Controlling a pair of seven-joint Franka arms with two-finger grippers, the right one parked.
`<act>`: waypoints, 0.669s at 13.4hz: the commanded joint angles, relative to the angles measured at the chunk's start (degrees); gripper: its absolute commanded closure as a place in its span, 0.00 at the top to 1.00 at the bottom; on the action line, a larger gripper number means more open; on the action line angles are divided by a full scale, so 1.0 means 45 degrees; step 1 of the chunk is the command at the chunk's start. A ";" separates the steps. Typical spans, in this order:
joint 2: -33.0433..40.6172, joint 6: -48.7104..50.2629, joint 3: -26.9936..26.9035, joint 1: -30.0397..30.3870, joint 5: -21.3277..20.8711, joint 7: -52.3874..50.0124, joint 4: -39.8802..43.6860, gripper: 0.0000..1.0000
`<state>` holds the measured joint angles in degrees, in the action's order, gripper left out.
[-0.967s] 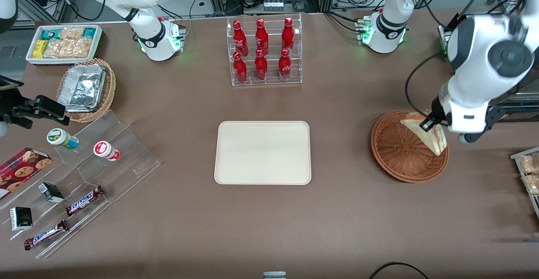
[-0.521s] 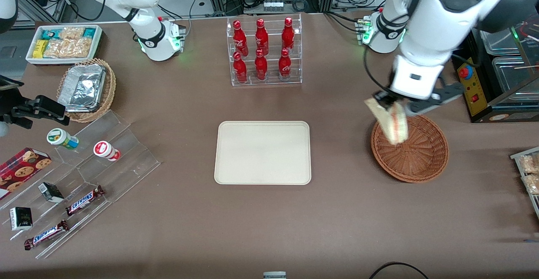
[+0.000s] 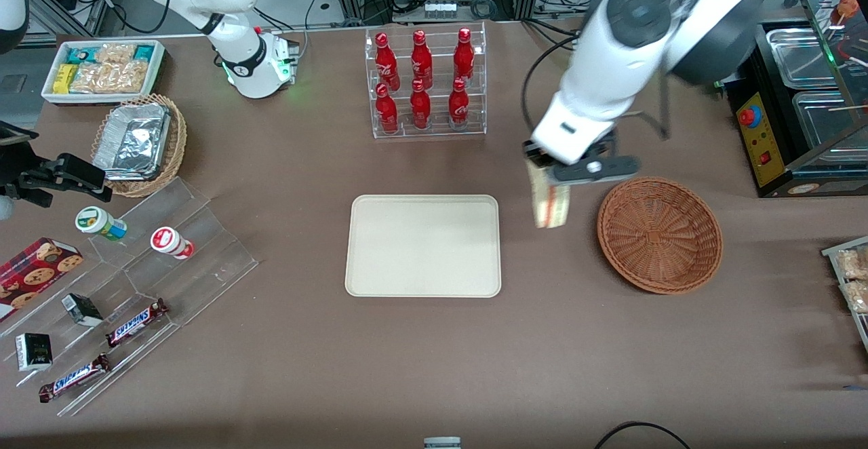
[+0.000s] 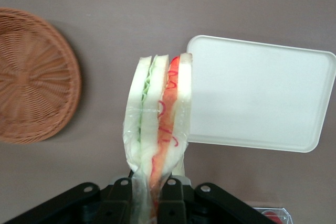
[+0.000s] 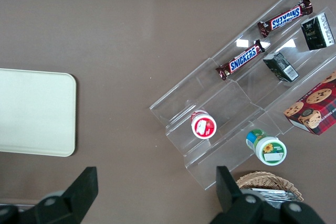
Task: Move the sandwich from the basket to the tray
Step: 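Carry the sandwich over the white tray with the left gripper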
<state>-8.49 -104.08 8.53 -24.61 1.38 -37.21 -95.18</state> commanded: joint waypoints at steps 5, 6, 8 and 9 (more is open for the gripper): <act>-0.2971 -0.1827 0.0955 -0.0896 -0.1710 -0.1513 0.0527 0.10; -0.3478 -0.2315 0.0955 -0.1246 -0.1984 -0.1903 0.0546 0.10; -0.4145 -0.3001 0.0955 -0.1503 -0.2491 -0.2704 0.0546 0.10; -0.4399 -0.3197 0.0955 -0.1562 -0.2765 -0.2998 0.0546 0.10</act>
<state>-25.48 -117.64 12.99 -31.04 -8.44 -47.78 -95.04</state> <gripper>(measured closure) 0.846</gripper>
